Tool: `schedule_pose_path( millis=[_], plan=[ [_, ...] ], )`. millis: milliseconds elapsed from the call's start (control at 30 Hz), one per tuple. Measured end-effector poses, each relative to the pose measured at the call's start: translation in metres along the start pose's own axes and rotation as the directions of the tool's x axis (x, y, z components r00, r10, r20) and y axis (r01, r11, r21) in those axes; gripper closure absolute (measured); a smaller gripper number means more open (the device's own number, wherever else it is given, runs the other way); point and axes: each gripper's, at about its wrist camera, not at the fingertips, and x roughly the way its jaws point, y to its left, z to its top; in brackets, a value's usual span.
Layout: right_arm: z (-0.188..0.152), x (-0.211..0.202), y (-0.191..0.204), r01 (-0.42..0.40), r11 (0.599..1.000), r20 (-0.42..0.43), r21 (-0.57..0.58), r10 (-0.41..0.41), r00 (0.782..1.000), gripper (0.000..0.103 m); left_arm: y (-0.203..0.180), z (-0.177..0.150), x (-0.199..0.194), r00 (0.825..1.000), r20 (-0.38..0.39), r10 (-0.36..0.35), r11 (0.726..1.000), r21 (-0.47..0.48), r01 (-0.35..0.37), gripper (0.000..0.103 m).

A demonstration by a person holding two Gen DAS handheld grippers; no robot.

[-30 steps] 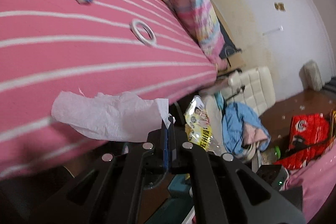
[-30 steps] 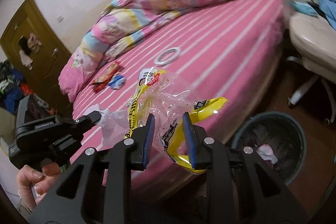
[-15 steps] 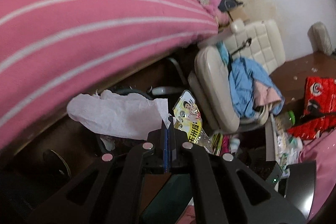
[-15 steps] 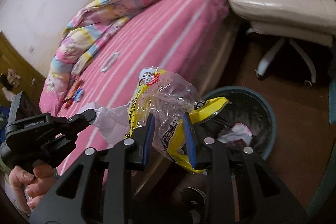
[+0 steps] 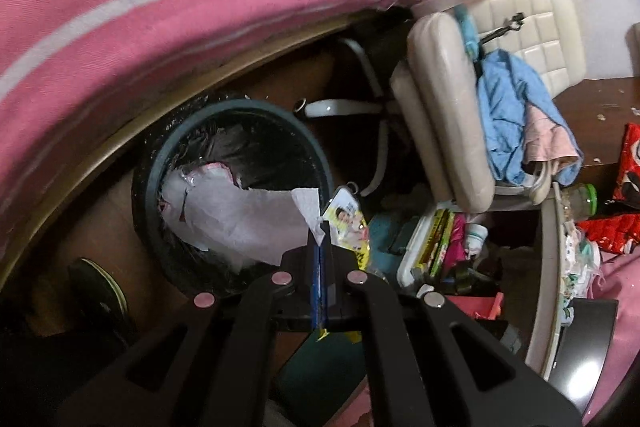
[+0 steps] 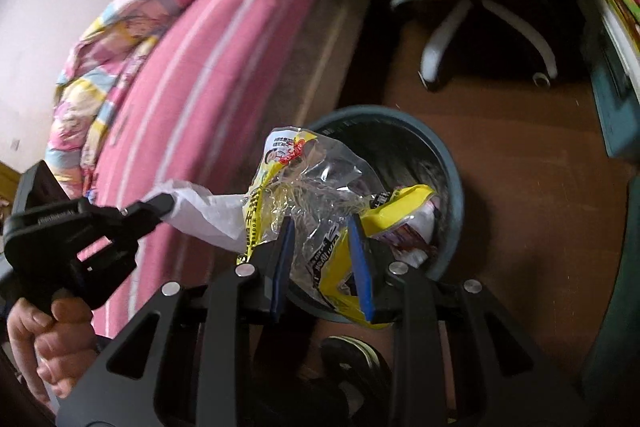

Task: Collect trash
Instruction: 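Carry the plastic bag and tissue with both grippers over the bin, then open both grippers to drop the bag and tissue into the bin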

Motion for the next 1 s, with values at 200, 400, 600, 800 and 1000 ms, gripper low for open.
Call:
schedule_pose_path(
  millis=[200,400,600,800,1000],
  plan=[
    [0.004,0.024,-0.009,0.029,0.999,-0.042,0.019,-0.029,0.999,0.074,0.009,0.015,0.035,0.997,-0.065,0.029,0.999,-0.028,-0.030,0.103],
    [0.008,0.049,-0.006,0.065,0.998,-0.086,0.021,-0.063,0.994,0.073,0.020,0.022,0.052,0.993,-0.106,0.055,0.997,-0.057,-0.061,0.102],
    [0.008,0.064,-0.004,0.109,0.994,-0.118,0.026,-0.105,0.987,0.069,0.022,0.028,0.061,0.991,-0.124,0.049,0.996,-0.071,-0.058,0.099],
    [0.006,0.061,0.000,0.137,0.990,-0.119,0.029,-0.132,0.984,0.056,0.024,0.027,0.059,0.990,-0.132,0.048,0.995,-0.084,-0.060,0.078],
    [0.006,0.043,0.012,0.129,0.991,-0.081,0.027,-0.126,0.989,0.041,0.029,0.024,0.052,0.989,-0.136,0.064,0.992,-0.095,-0.077,0.056]
  ],
)
